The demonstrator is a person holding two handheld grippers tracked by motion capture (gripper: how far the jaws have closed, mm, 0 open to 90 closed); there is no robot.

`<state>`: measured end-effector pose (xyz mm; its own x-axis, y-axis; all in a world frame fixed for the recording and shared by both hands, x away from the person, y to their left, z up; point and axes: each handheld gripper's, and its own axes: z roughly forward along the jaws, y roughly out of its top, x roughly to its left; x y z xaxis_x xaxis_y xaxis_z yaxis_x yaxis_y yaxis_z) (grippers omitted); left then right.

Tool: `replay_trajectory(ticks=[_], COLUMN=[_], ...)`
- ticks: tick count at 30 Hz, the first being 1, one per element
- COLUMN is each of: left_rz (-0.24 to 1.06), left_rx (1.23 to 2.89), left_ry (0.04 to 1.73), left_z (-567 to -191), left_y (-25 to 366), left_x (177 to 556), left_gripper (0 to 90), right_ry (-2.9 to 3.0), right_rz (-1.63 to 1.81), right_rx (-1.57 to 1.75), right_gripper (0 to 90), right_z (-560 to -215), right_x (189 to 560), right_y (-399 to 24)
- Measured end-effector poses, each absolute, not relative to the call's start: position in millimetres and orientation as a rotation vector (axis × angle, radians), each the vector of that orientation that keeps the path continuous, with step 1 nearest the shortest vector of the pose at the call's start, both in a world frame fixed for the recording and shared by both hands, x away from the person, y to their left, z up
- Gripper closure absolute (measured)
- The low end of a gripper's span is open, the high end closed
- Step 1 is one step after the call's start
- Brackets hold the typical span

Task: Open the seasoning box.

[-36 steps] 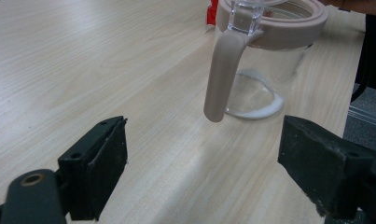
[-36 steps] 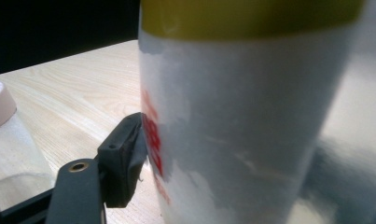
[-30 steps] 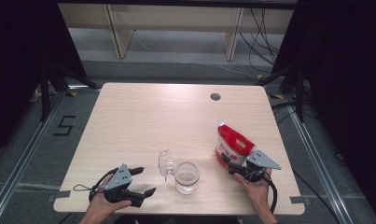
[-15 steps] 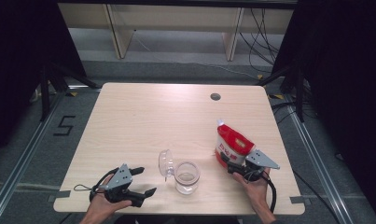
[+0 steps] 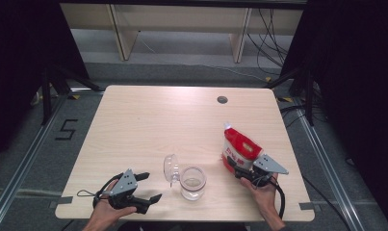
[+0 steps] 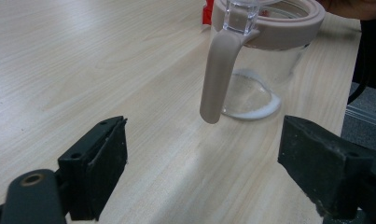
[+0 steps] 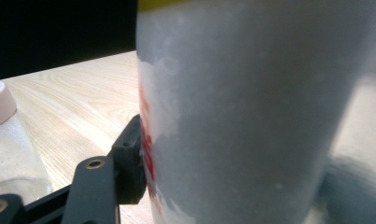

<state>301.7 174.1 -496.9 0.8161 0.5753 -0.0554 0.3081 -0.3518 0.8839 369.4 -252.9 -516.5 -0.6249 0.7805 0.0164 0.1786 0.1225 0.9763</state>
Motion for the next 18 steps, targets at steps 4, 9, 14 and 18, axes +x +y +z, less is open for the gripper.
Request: replay_trajectory(ticks=[4,9,14,18], left_rz=[0.311,0.313,0.311,0.314], left_rx=[1.942,1.948,1.950,1.958], left_ry=[0.660,0.662,0.652,0.648], left_z=[-497.1,-497.1,-497.5,-497.0], left_y=[173.1,172.3,171.8,171.7], left_x=[300.8,300.5,300.8,300.3], left_gripper=[15.3,15.3,15.3,15.3], right_ry=[1.880,1.856,1.832,1.845], right_rz=[1.535,1.540,1.568,1.575], right_rx=[0.933,0.939,0.953,0.937], right_gripper=[39.2,34.5,40.4,41.3], right_z=[-516.7,-517.1,-517.9,-517.7], right_x=[367.7,369.9,368.3,368.7], right_y=[-251.8,-251.5,-249.4,-249.8])
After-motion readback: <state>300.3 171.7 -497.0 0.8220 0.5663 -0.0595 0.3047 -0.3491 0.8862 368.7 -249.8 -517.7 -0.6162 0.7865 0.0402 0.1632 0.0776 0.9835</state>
